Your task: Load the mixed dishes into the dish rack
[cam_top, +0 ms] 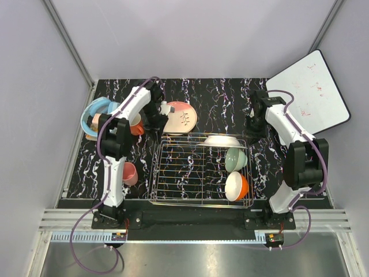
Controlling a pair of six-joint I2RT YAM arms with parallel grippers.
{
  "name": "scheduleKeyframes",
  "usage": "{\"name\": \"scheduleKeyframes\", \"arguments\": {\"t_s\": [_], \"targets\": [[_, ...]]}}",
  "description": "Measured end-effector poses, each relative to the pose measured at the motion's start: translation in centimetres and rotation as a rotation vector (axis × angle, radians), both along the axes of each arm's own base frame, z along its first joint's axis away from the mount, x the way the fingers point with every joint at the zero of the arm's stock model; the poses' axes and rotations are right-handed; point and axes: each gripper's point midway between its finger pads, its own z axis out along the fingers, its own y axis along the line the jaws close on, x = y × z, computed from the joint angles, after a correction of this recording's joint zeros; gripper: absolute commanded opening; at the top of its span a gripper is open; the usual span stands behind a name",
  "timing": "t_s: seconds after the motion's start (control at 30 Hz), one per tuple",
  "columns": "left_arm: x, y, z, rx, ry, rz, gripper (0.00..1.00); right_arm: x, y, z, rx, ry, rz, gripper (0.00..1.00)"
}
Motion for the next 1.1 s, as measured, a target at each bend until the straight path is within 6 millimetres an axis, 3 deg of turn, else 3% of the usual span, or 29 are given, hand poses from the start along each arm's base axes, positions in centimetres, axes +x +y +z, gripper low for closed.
{"name": "scheduleKeyframes", "arguments": {"t_s": [0.03, 0.07, 0.13, 0.17, 0.23, 0.27, 0.3, 0.33, 0.4, 0.43, 0.47, 0.53, 0.6, 0.77, 0.93, 1.03, 1.1], "targets": [[0.0, 0.0, 0.0, 0.000, 0.002, 0.000, 0.33, 0.0, 0.0, 0.0, 0.002, 0.007, 0.001, 0.00], [0.0, 0.0, 0.0, -0.001, 0.002, 0.001, 0.61, 0.0, 0.0, 0.0, 0.003, 0.011, 0.001, 0.00], [1.1, -0.3, 0.4, -0.024, -0.049, 0.011, 0.84, -0.1, 0.0, 0.0, 0.006, 0.015, 0.000, 0.00], [2.8, -0.5, 0.6, -0.048, -0.126, 0.024, 0.93, 0.0, 0.0, 0.0, 0.007, 0.013, -0.001, 0.00], [5.1, -0.5, 2.2, -0.091, -0.249, 0.052, 0.96, 0.4, 0.0, 0.0, 0.010, -0.003, -0.001, 0.13], [6.0, -0.4, 3.0, -0.105, -0.302, 0.059, 0.97, 0.7, 0.0, 0.0, 0.009, -0.014, -0.001, 0.31], [7.4, -0.5, 4.4, -0.132, -0.392, 0.068, 0.97, 1.0, 0.1, 0.1, 0.011, -0.030, -0.003, 0.35], [8.2, -0.4, 5.5, -0.146, -0.447, 0.073, 0.97, 1.5, 0.1, 0.1, 0.017, -0.048, -0.019, 0.41], [9.2, -0.2, 8.5, -0.176, -0.562, 0.082, 0.97, 2.8, 0.4, 0.1, 0.036, -0.103, -0.042, 0.66], [9.4, -0.1, 9.9, -0.189, -0.611, 0.084, 0.96, 3.2, 0.6, 0.2, 0.042, -0.118, -0.049, 0.68], [9.4, -0.1, 11.2, -0.202, -0.654, 0.084, 0.96, 3.2, 0.6, 0.2, 0.045, -0.125, -0.054, 0.77], [8.6, -0.1, 13.1, -0.225, -0.705, 0.079, 0.96, 3.3, 0.6, 0.8, 0.053, -0.151, -0.066, 0.99], [7.6, -0.2, 14.0, -0.245, -0.729, 0.073, 0.95, 3.7, 0.7, 2.1, 0.064, -0.204, -0.078, 1.00], [3.5, 0.1, 12.3, -0.253, -0.668, 0.055, 0.95, 4.3, -0.2, 7.3, 0.049, -0.397, -0.111, 1.00], [-2.8, 1.1, 8.7, -0.205, -0.595, -0.008, 0.96, 2.4, -1.7, 12.0, 0.026, -0.557, -0.180, 0.99], [-6.7, 1.3, 7.5, -0.181, -0.589, -0.080, 0.96, -0.2, -1.4, 12.4, 0.077, -0.574, -0.211, 0.98], [-9.0, 1.2, 6.7, -0.174, -0.589, -0.127, 0.96, -2.3, -0.9, 10.9, 0.119, -0.534, -0.225, 0.78]]}}
